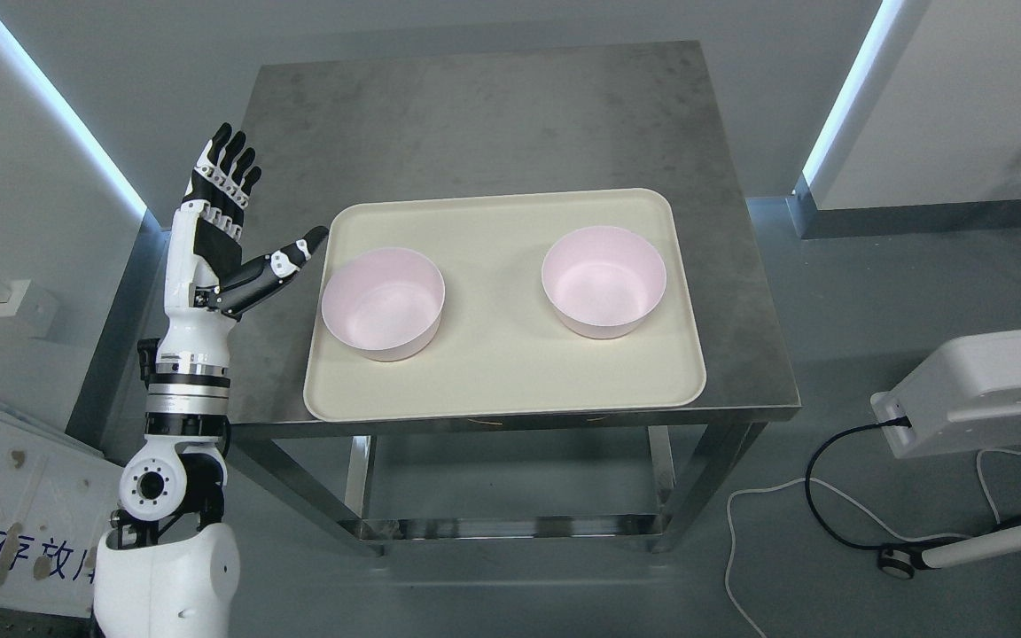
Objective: Stack pink IKEA bowls on left shelf middle
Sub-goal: 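Move the left hand toward the pink bowl nearer the robot's left arm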
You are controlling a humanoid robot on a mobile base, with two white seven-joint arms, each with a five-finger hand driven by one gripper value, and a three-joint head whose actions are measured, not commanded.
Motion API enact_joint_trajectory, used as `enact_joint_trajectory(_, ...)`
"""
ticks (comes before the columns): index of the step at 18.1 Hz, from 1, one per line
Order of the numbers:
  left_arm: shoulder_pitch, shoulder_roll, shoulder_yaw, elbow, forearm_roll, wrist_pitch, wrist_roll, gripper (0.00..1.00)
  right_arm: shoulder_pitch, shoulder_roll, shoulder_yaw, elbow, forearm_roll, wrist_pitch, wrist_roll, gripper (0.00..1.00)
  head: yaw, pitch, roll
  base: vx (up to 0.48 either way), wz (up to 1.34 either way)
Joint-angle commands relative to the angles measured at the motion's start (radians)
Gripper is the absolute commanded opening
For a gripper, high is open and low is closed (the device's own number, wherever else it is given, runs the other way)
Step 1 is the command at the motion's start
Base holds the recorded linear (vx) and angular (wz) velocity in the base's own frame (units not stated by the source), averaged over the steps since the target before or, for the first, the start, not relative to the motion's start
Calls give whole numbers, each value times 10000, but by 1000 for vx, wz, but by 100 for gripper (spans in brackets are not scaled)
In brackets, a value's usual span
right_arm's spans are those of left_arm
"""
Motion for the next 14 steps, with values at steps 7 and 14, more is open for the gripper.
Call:
enact_joint_trajectory(7,-838,1477,-88,65,354,154,-1724,100,-1,-175,-46,-175,-15,8,-4,100,0,0,0,-13,8)
enact_joint_trajectory(14,-2021,2798,-918,1338,156,969,-5070,100,-1,-175,-46,-175,-15,8,-4,100,0,0,0,0,0)
